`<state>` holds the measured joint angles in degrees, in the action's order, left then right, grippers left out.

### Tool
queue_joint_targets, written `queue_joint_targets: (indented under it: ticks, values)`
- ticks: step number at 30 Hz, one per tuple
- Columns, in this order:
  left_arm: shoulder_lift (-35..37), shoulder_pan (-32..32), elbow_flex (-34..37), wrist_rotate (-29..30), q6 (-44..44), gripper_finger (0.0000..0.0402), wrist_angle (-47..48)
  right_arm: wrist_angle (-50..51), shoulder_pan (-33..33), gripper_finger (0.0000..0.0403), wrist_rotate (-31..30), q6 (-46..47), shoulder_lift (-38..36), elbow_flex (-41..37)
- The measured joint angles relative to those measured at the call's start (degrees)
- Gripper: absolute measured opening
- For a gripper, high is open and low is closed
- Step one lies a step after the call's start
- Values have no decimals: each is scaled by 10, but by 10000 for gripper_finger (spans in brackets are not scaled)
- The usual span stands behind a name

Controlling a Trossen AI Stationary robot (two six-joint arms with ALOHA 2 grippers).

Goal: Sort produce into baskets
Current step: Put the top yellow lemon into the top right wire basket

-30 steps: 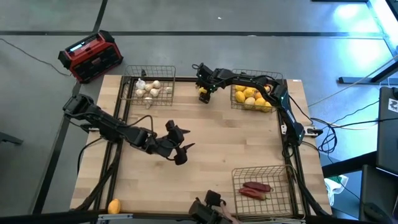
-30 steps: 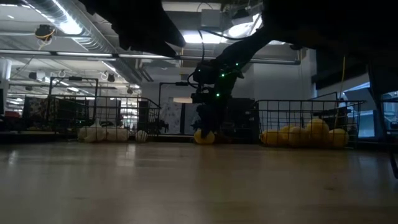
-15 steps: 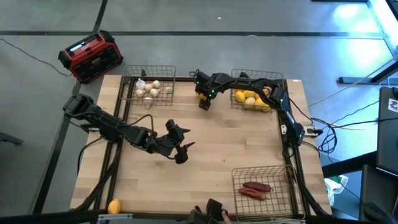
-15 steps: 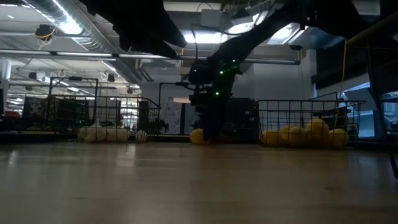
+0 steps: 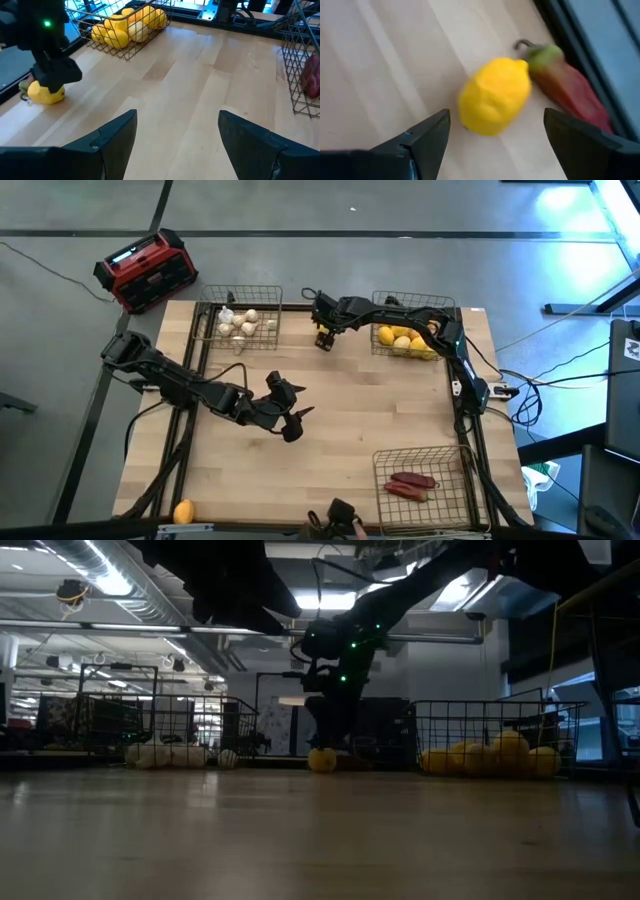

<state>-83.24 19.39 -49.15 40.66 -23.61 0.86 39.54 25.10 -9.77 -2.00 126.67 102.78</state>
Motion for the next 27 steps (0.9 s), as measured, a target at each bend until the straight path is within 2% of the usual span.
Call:
queue_joint_targets:
  ticks: [3, 10, 17, 23, 27]
  values:
    - [0, 0, 0, 0, 1, 276, 0, -27, 0, 317, 29, 33, 1, 0]
    - [0, 0, 0, 0, 0, 276, 2, -72, 4, 317, 17, 92, 16, 0]
    - [0, 0, 0, 0, 0, 276, 3, -47, 13, 317, 26, 108, 41, -1]
    - [-1, -3, 0, 0, 0, 276, 0, -68, 12, 315, 29, 94, 49, -1]
    - [-1, -3, 0, -3, -4, 276, 2, -75, 12, 288, 29, 93, 48, -1]
